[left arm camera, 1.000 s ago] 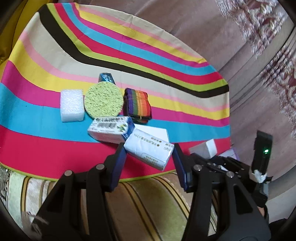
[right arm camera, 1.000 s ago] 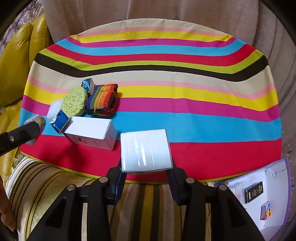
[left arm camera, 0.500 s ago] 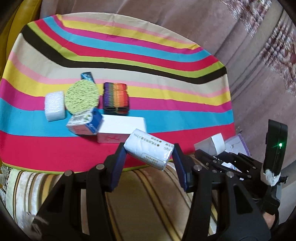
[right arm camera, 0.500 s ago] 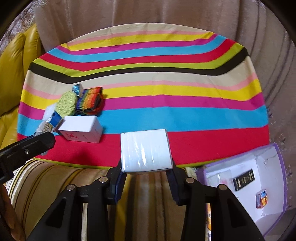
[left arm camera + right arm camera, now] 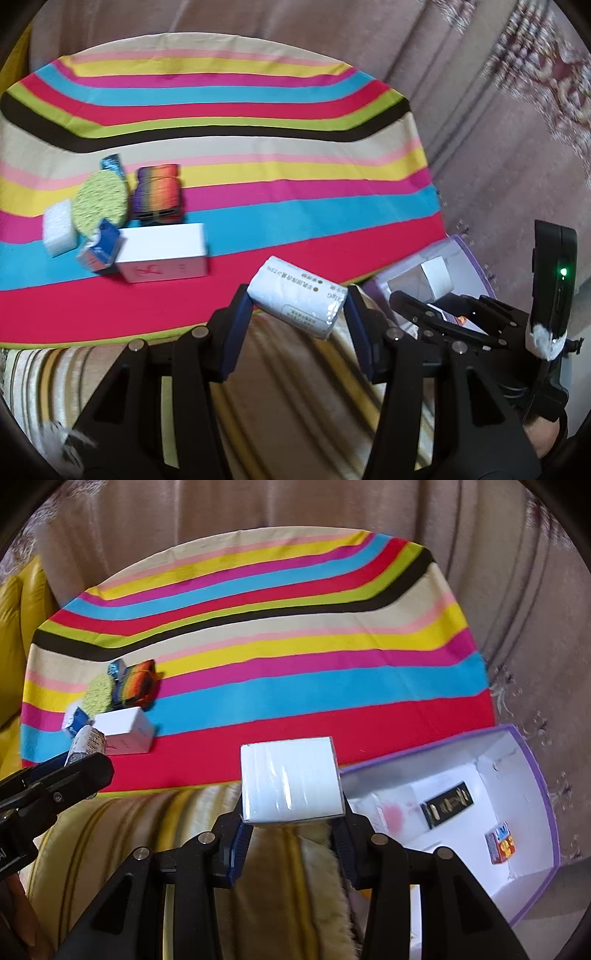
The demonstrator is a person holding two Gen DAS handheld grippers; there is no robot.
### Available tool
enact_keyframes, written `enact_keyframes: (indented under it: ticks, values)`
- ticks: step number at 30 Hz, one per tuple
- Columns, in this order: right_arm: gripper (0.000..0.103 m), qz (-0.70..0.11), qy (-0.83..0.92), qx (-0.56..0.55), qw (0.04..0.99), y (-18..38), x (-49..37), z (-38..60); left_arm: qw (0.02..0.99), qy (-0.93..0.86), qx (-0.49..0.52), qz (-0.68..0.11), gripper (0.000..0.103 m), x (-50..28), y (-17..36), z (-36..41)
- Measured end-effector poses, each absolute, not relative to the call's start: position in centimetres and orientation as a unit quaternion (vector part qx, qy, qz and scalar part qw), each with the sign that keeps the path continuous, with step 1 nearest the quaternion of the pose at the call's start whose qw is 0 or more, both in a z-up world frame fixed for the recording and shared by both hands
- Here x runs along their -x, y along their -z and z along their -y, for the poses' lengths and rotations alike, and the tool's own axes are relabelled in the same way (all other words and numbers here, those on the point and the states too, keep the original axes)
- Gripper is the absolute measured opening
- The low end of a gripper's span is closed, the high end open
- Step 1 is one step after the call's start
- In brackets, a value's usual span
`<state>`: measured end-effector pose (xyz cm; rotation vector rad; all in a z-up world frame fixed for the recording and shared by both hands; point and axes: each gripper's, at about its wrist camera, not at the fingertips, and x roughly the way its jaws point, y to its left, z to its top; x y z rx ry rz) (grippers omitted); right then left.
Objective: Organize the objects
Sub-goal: 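Carry both items into the purple-rimmed box and open both tools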
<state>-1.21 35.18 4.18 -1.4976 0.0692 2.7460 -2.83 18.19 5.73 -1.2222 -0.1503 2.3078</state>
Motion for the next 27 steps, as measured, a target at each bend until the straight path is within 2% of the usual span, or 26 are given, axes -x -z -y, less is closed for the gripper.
enact_keyframes:
  ticks: [27]
  values:
    - [0.042,-0.092,-0.853,0.49,0.157,-3.2,-5.8,-49.6,0.386,-0.801,0.455,-0.053,0.055,-1.3,-5.7,-31.7]
